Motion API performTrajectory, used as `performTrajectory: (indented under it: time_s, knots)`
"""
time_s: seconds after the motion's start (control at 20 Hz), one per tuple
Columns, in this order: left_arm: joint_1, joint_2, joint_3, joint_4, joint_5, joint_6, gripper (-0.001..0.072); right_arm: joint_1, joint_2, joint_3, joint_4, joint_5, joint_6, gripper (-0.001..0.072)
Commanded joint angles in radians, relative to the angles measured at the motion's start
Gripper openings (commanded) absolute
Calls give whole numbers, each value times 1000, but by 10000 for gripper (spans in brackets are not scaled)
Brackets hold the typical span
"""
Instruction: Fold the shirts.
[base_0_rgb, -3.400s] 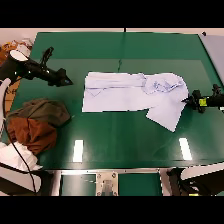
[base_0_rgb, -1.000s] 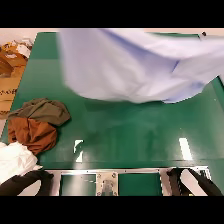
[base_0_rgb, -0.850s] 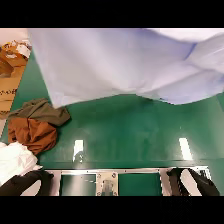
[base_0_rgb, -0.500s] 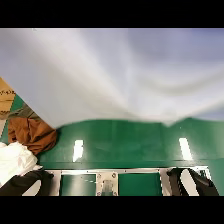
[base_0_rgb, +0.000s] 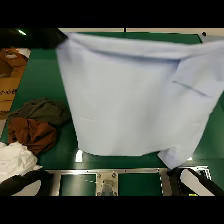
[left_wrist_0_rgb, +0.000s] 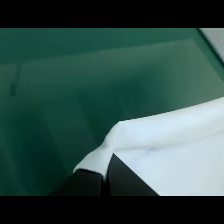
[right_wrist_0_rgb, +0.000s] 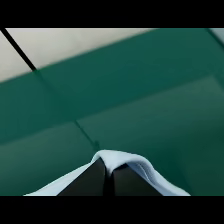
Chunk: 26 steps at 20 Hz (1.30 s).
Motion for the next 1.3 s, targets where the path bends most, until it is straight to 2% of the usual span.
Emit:
performTrajectory:
  time_s: [0.0,0.2,0.4,0.55,0.75,1.0,1.1,1.25]
  knots:
    - [1,-243,-114,-153,89,145,19,1,-224,-163,97,-137,-108,14]
    - [1,-491,-110,-259,210,187,18,1,-525,-93,248,-171,-189,14]
    - [1,-585,-56,-336,336,202,17,0,-738,119,330,-113,-198,15]
    - [1,-604,47,-336,399,202,17,1,-835,296,346,-64,-180,15]
    - [1,-615,160,-335,453,202,17,1,-881,420,405,-68,-167,15]
    - [1,-634,176,-305,399,201,17,1,-885,429,406,-58,-173,15]
    - [1,-649,175,-238,314,187,18,-7,-885,429,351,18,-174,15]
    - [1,-674,175,-84,148,107,18,-39,-885,422,188,194,-171,13]
